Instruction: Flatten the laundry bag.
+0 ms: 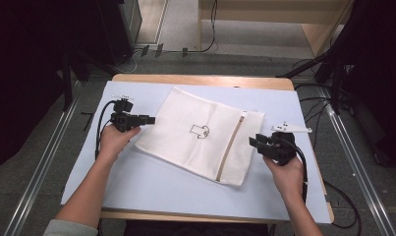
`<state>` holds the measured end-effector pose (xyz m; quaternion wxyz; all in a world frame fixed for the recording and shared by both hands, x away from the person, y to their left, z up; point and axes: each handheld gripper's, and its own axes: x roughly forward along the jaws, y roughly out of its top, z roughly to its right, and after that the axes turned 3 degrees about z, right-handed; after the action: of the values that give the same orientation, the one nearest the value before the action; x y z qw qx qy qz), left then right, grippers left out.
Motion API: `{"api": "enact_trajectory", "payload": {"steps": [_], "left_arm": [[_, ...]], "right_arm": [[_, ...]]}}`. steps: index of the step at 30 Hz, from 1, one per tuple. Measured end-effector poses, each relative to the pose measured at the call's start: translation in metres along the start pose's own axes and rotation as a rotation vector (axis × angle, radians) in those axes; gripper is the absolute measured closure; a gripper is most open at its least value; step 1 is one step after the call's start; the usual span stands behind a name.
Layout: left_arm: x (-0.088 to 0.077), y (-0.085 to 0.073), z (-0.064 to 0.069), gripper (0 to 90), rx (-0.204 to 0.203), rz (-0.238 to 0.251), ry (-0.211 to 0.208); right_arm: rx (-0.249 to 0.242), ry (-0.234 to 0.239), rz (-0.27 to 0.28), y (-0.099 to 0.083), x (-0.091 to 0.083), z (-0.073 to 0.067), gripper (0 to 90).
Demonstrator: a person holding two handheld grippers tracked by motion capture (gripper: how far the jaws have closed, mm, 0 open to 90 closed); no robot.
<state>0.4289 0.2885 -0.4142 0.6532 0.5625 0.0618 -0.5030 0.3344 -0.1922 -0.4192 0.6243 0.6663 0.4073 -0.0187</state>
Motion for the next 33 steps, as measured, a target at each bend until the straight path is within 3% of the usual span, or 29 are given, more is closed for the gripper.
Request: {"api": "enact_trajectory", "payload": {"steps": [3, 6, 13, 18, 25, 30, 33], "left_arm": [[-0.001, -0.007, 0.013, 58.0, 0.019, -0.029, -0.016], [-0.002, -0.015, 0.024, 59.1, 0.043, -0.057, -0.018], [-0.007, -0.036, 0.049, 69.9, 0.077, -0.070, -0.022], [-0.003, -0.048, 0.055, 89.6, 0.066, -0.104, 0.008], [0.008, -0.065, 0.065, 90.0, 0.075, -0.128, 0.033], [0.013, -0.069, 0.058, 89.9, 0.060, -0.136, 0.055], [0.017, -0.070, 0.055, 88.5, 0.057, -0.140, 0.057]], "right_arm": [[-0.020, -0.004, -0.026, 0.005, 0.013, 0.005, 82.1], [-0.010, -0.014, -0.058, 0.013, 0.027, 0.013, 90.0], [-0.024, -0.062, -0.074, 0.031, 0.059, 0.036, 90.0], [0.000, -0.087, -0.072, 0.041, 0.079, 0.054, 90.0], [0.007, -0.128, -0.063, 0.050, 0.100, 0.078, 90.0], [0.021, -0.159, -0.104, 0.045, 0.113, 0.091, 89.7], [0.054, -0.152, -0.119, 0.042, 0.115, 0.095, 89.6]]}}
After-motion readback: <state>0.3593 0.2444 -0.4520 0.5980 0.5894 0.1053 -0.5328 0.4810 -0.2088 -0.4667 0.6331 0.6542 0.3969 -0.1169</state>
